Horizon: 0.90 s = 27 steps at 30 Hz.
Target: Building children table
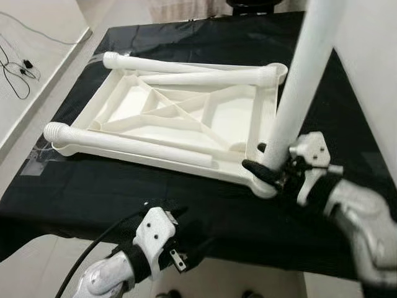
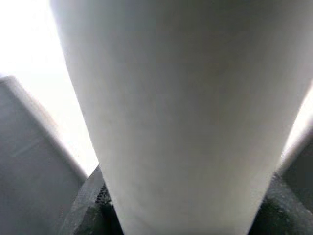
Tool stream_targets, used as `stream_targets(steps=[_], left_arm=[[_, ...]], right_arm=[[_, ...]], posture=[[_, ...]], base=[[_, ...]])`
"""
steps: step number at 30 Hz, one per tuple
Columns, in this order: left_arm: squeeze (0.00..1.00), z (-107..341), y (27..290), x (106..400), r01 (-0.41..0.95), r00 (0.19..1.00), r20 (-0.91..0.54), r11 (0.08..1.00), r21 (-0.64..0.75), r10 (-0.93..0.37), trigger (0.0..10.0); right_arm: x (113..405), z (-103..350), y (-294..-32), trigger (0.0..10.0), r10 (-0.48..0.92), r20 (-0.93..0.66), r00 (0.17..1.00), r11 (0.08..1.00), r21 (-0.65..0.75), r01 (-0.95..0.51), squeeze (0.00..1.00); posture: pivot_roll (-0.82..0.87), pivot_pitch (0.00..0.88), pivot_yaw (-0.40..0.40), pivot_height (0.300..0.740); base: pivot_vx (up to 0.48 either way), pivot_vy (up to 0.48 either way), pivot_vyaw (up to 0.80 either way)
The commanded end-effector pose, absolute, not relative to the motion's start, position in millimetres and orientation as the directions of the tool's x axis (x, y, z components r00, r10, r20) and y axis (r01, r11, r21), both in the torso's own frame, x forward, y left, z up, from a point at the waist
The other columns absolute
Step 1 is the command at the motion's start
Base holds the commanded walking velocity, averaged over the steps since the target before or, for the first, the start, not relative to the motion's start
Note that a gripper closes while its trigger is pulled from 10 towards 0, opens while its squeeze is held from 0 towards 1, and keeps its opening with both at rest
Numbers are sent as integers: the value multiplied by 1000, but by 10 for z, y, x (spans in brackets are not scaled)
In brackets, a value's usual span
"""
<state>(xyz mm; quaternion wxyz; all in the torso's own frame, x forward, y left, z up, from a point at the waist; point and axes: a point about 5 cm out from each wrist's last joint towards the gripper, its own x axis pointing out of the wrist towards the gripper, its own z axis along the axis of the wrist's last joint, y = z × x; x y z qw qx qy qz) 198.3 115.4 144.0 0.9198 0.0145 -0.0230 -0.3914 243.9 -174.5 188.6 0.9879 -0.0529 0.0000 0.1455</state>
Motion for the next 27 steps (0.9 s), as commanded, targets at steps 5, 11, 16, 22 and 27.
stream_targets(steps=[5,11,16,22,27], left_arm=[[0,1345,1237,2014,679,734,43,734,-14,-678,10000],[0,1302,1208,2038,679,734,53,734,-25,-677,10000],[0,1271,1169,2032,711,703,56,702,-49,-709,10000],[0,1231,1057,2023,792,610,45,607,-68,-791,10000],[0,1210,1013,2052,813,581,38,579,-60,-813,10000]], right_arm=[[2316,1420,-1679,0,187,-269,945,973,-80,-215,0],[2521,1480,-1534,10000,313,-183,932,950,52,-309,1000],[2626,1750,-1408,10000,530,-21,848,847,61,-528,1000],[2764,1991,-1508,10000,807,-53,588,577,-143,-804,0],[2817,2019,-1577,10000,913,-169,372,347,-162,-924,0]], posture=[[-70,248,101,740],[-48,219,103,740],[-49,209,108,740],[-46,164,103,740],[-34,150,91,740]], base=[[0,0,0],[0,0,0],[0,0,0],[0,0,0],[0,0,0]])
